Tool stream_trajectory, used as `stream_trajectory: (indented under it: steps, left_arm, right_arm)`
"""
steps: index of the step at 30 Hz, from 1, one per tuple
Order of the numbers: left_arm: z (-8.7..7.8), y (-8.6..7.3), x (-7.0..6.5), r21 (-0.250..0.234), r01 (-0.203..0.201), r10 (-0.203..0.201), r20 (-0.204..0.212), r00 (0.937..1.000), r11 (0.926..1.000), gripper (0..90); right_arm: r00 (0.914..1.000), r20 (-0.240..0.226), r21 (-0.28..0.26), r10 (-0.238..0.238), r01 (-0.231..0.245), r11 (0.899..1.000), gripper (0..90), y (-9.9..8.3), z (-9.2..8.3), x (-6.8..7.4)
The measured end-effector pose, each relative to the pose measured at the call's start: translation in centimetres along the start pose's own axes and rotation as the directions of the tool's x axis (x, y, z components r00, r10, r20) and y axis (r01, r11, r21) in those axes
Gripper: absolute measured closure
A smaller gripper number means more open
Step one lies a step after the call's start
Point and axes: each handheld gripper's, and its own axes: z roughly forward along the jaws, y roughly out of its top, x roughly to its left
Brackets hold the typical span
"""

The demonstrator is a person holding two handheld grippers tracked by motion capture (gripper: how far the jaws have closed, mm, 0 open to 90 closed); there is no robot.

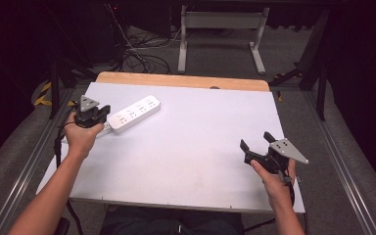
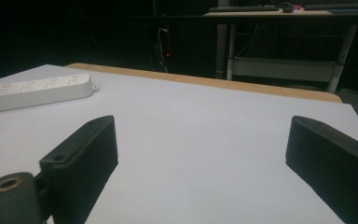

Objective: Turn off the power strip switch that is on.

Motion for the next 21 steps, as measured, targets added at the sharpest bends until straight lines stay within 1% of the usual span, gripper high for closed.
stream_trajectory:
  steps: [1, 2, 3, 4, 5, 6, 8, 10, 11, 12, 13, 14, 16, 17, 18, 19, 21]
  left_arm:
    - [0.0, 0.0, 0.0, 0.000, 0.000, 0.000, 0.000, 1.0000, 1.0000, 90.0]
    - [0.6, 0.2, -0.1, 0.018, 0.007, -0.007, 0.000, 1.0000, 0.9998, 90.0]
    - [1.7, 0.5, -0.3, 0.054, 0.023, -0.024, 0.004, 0.9997, 0.9983, 90.0]
    - [2.3, 0.7, -0.5, 0.081, 0.006, -0.005, -0.012, 0.9999, 0.9967, 90.0]
    - [2.8, 0.8, -0.6, 0.111, -0.014, 0.016, -0.022, 0.9996, 0.9937, 90.0]
    - [3.3, 0.9, -0.5, 0.137, -0.018, 0.022, -0.026, 0.9994, 0.9904, 90.0]
    - [4.1, 1.1, -0.3, 0.177, -0.008, 0.015, -0.034, 0.9993, 0.9842, 90.0]
    - [4.8, 1.3, -0.1, 0.209, 0.025, -0.021, -0.022, 0.9995, 0.9776, 90.0]
    - [5.1, 1.3, 0.0, 0.227, 0.026, -0.022, -0.020, 0.9996, 0.9736, 90.0]
    - [5.1, 1.3, 0.0, 0.227, 0.026, -0.022, -0.020, 0.9996, 0.9736, 89.9]
    - [5.4, 1.4, 0.0, 0.243, 0.022, -0.015, -0.030, 0.9994, 0.9698, 89.9]
    - [5.6, 1.4, 0.1, 0.249, 0.050, -0.046, -0.023, 0.9987, 0.9671, 89.9]
    - [5.9, 1.3, 0.2, 0.265, 0.055, -0.047, -0.034, 0.9983, 0.9627, 89.9]
    - [5.9, 1.3, 0.2, 0.265, 0.055, -0.047, -0.034, 0.9983, 0.9627, 89.9]
    - [6.2, 1.0, 0.4, 0.280, 0.065, -0.058, -0.035, 0.9977, 0.9577, 89.9]
    - [6.2, 1.0, 0.4, 0.282, 0.068, -0.060, -0.037, 0.9975, 0.9570, 89.9]
    - [6.3, 0.9, 0.4, 0.277, 0.070, -0.065, -0.028, 0.9975, 0.9582, 89.9]
  right_arm:
    - [1.0000, 0.000, 0.000, 0.000, 0.000, 1.000, 9.9, 0.0, 0.0, 0.0]
    - [1.0000, -0.001, 0.004, -0.005, 0.005, 1.000, 10.1, 0.0, 0.1, 0.1]
    - [0.9999, -0.005, 0.005, -0.010, 0.010, 1.000, 10.1, 0.0, 0.2, 0.1]
    - [0.9999, -0.011, 0.005, -0.005, 0.005, 1.000, 10.1, 0.0, 0.2, 0.1]
    - [0.9999, -0.015, 0.006, -0.006, 0.006, 1.000, 10.1, 0.0, 0.3, 0.2]
    - [0.9998, -0.019, 0.011, -0.005, 0.006, 1.000, 10.1, -0.1, 0.4, 0.2]
    - [0.9997, -0.023, 0.015, -0.008, 0.009, 1.000, 10.1, -0.1, 0.4, 0.3]
    - [0.9996, -0.028, 0.012, -0.007, 0.007, 1.000, 10.1, -0.1, 0.4, 0.4]
    - [0.9996, -0.028, 0.013, -0.006, 0.006, 1.000, 10.1, 0.0, 0.4, 0.4]
    - [0.9996, -0.028, 0.013, -0.006, 0.006, 1.000, 10.1, 0.0, 0.4, 0.4]
    - [0.9996, -0.028, 0.013, -0.005, 0.005, 1.000, 10.1, 0.0, 0.4, 0.4]
    - [0.9996, -0.028, 0.012, -0.005, 0.005, 1.000, 10.1, 0.0, 0.4, 0.3]
    - [0.9996, -0.027, 0.012, -0.004, 0.004, 1.000, 10.1, 0.0, 0.4, 0.3]
    - [0.9996, -0.029, 0.014, -0.002, 0.002, 1.000, 10.0, 0.0, 0.4, 0.4]
    - [0.9996, -0.030, 0.014, -0.002, 0.002, 1.000, 10.0, 0.0, 0.4, 0.4]
    - [0.9996, -0.029, 0.015, -0.002, 0.003, 1.000, 10.1, -0.1, 0.4, 0.4]
    - [0.9995, -0.030, 0.014, -0.001, 0.001, 1.000, 10.1, -0.1, 0.4, 0.5]
